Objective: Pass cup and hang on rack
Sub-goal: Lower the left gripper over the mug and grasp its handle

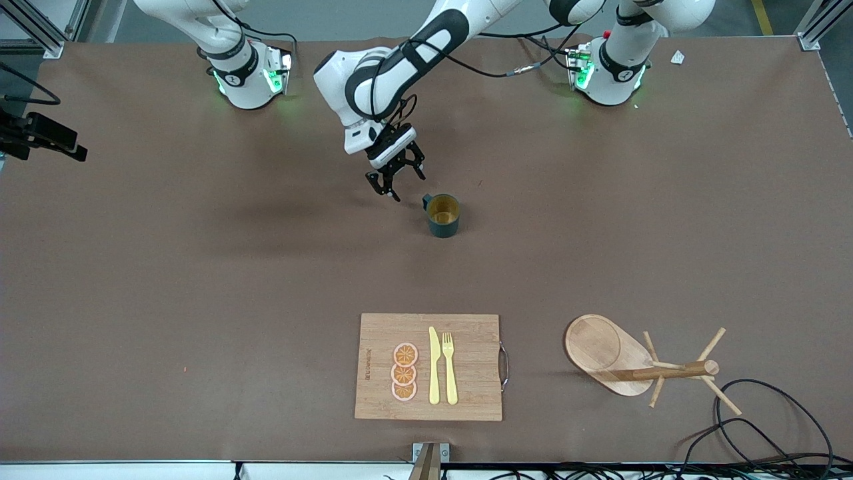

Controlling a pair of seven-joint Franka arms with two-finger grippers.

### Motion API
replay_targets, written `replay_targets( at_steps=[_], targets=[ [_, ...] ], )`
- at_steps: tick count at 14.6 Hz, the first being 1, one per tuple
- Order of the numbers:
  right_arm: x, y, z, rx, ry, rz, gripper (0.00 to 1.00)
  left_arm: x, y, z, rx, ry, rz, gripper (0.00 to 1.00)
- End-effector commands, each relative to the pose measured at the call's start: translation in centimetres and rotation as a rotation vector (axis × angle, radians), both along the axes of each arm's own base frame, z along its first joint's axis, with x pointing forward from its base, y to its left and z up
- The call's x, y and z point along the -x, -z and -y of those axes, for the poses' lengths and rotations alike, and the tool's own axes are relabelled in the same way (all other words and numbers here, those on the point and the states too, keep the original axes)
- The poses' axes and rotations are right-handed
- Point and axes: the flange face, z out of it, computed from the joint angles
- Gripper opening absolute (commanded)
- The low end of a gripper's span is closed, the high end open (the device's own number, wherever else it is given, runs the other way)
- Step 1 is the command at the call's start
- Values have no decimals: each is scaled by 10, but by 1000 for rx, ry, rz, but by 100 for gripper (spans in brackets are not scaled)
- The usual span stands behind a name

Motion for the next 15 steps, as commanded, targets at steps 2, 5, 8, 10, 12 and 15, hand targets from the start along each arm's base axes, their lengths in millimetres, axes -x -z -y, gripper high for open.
replay_targets(
  at_steps=[2, 5, 8, 10, 12, 15],
  targets=[
    [6, -3, 1, 2, -73, 24, 100, -5, 17, 2, -20, 4, 46, 86],
    [7, -4, 5, -2, -114, 27, 100, -7, 18, 2, -15, 2, 49, 84],
    [6, -3, 5, 1, -117, 25, 100, -8, 23, -1, -12, -19, 62, 81],
    [7, -4, 4, 1, -119, 25, 100, -11, 30, -3, -22, -22, 66, 80],
    [6, -3, 2, 1, -120, 22, 100, -9, 30, -2, -24, -19, 67, 78],
    [7, -3, 2, 1, -120, 24, 100, -12, 32, -5, -31, -23, 69, 74]
  ],
)
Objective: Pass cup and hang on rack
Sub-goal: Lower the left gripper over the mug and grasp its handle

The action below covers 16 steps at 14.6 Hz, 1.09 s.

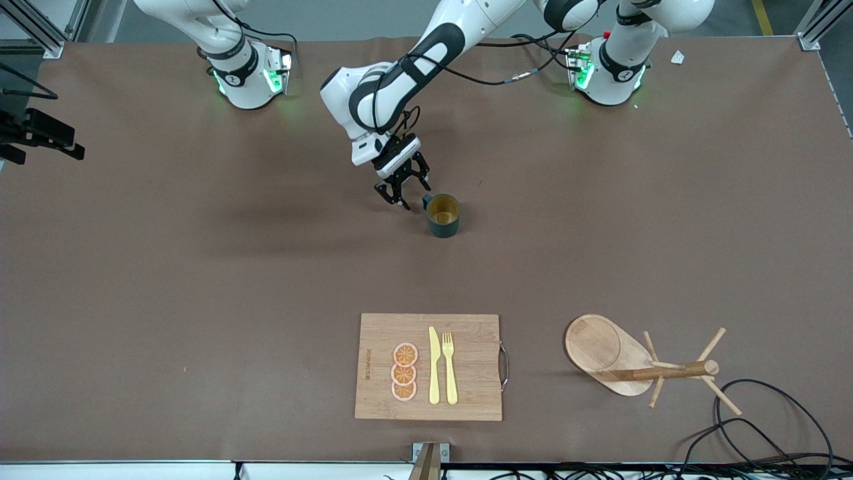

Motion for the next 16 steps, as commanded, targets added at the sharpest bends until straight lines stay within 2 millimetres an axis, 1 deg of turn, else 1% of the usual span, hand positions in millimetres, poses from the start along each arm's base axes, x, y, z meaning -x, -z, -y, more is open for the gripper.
replay_targets(
  at_steps=[1, 5, 7, 15, 16],
  targets=[
    [8, -3, 0, 9, -14, 11, 100, -2, 0, 5, 3, 6, 39, 73],
    [8, -2, -2, 9, -17, 8, 100, -1, 2, 3, -7, 3, 38, 71],
    [8, -1, -1, 9, -14, 2, 100, -1, 2, 3, -8, 3, 38, 68],
    [9, 1, 0, 6, -11, -7, 100, -4, 5, -1, -21, -5, 37, 67],
    [9, 1, -1, 6, -13, -7, 100, -4, 5, -1, -22, -5, 38, 66]
  ],
)
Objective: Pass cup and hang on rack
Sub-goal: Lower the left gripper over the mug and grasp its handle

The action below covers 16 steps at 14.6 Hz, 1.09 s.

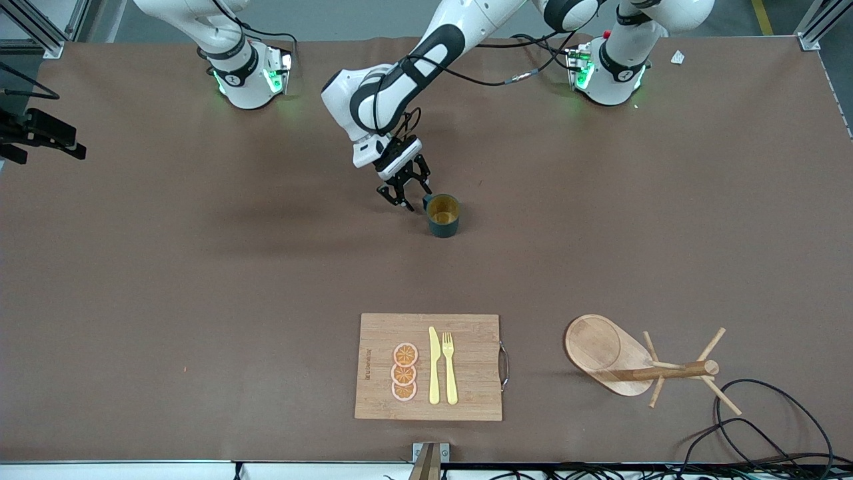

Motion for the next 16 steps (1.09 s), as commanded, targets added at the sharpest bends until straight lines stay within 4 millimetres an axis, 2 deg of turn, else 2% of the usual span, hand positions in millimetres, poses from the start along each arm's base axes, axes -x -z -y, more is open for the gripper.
replay_targets(
  at_steps=[1, 13, 16],
  targets=[
    [9, -2, 0, 7, -11, 2, 100, 0, 1, 2, -12, -1, 33, 65],
    [9, -3, 0, 7, -8, 5, 100, -9, 1, -3, -18, -15, 32, 62],
    [10, -3, 4, 7, 2, 3, 100, -8, 2, -4, -24, -22, 29, 58]
  ],
)
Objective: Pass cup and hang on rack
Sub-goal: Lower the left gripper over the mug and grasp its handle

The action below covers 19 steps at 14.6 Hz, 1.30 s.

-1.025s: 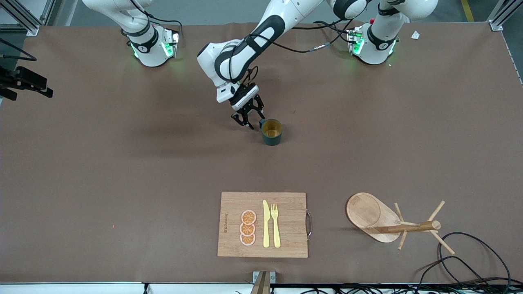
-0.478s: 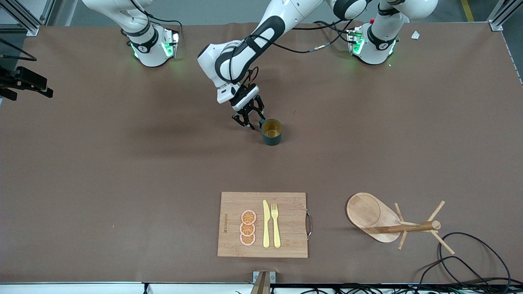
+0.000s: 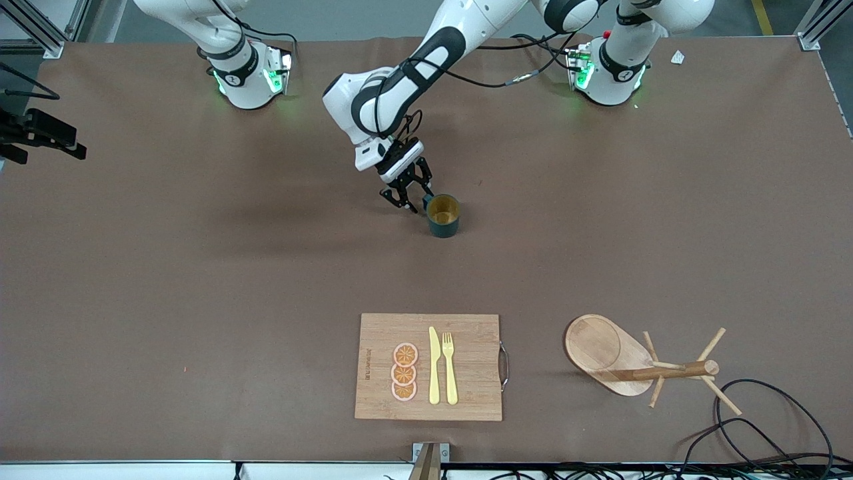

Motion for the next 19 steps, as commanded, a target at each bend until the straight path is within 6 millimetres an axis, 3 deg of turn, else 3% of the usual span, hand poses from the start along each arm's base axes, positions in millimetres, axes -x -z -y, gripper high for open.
replay_targets(
  at_steps=[1, 7, 12, 19],
  targets=[
    [10, -3, 4, 8, 2, 4, 100, -2, 0, -1, -17, -13, 23, 56],
    [10, -3, -2, 10, -7, 4, 100, -1, 0, -2, -27, -19, 20, 50],
    [9, -4, -2, 8, -7, 6, 100, -2, 0, -4, -33, -25, 22, 31],
    [9, -6, -7, 2, -15, 17, 100, -3, -2, -5, -39, -25, 20, 17]
  ],
)
